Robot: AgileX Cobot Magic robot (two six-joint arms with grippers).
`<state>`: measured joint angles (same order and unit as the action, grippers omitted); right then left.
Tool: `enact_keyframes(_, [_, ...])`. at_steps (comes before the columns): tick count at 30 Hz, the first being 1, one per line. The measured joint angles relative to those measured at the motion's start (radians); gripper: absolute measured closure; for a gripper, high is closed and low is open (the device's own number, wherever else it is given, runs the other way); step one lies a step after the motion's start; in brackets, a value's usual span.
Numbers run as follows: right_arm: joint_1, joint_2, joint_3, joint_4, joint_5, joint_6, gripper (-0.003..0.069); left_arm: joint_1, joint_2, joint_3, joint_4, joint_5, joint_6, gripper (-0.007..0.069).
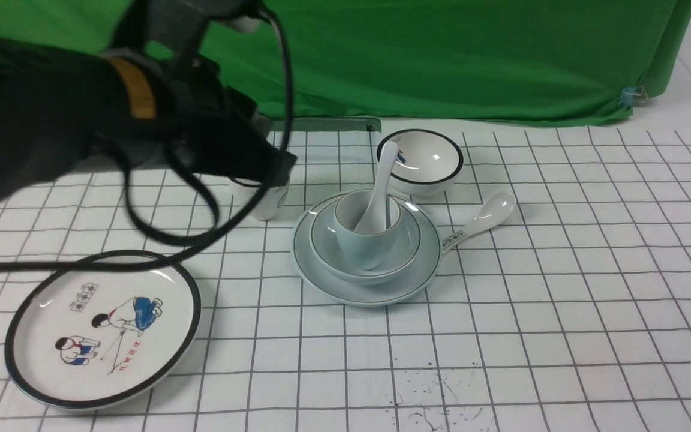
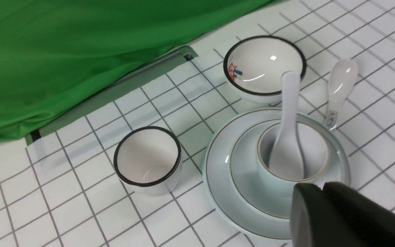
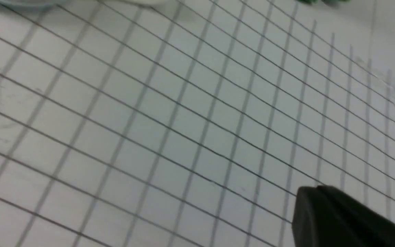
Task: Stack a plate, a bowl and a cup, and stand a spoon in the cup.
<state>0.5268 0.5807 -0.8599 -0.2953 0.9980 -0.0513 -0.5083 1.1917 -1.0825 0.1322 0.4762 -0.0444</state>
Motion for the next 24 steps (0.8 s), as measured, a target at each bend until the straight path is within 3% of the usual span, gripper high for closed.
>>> enact_keyframes(5, [0.0,-0.226,0.237,0.101,-0.32,0.051,0.065,0.0,-0.225,0.184,-0.022,-0.097,-0.002,0.0661])
enact_keyframes(8, [0.0,-0.344,0.428,0.127,-0.671,0.178,0.065,0.0,-0.445,0.406,-0.025,-0.238,-0.004,0.0661])
enact_keyframes(11, [0.0,-0.368,0.523,0.131,-0.86,0.22,0.065,0.0,-0.589,0.557,-0.026,-0.327,-0.005,0.0661])
enact_keyframes(14, [0.0,-0.371,0.57,0.131,-0.917,0.232,0.0648,0.0,-0.674,0.65,-0.026,-0.39,-0.005,0.0661])
enact_keyframes(16, [0.0,-0.371,0.626,0.131,-0.936,0.239,0.0645,0.0,-0.779,0.762,-0.026,-0.51,-0.005,0.0661])
enact_keyframes(24, [0.0,-0.371,0.72,0.131,-0.934,0.241,0.0636,0.0,-0.92,0.867,-0.022,-0.684,-0.005,0.0661])
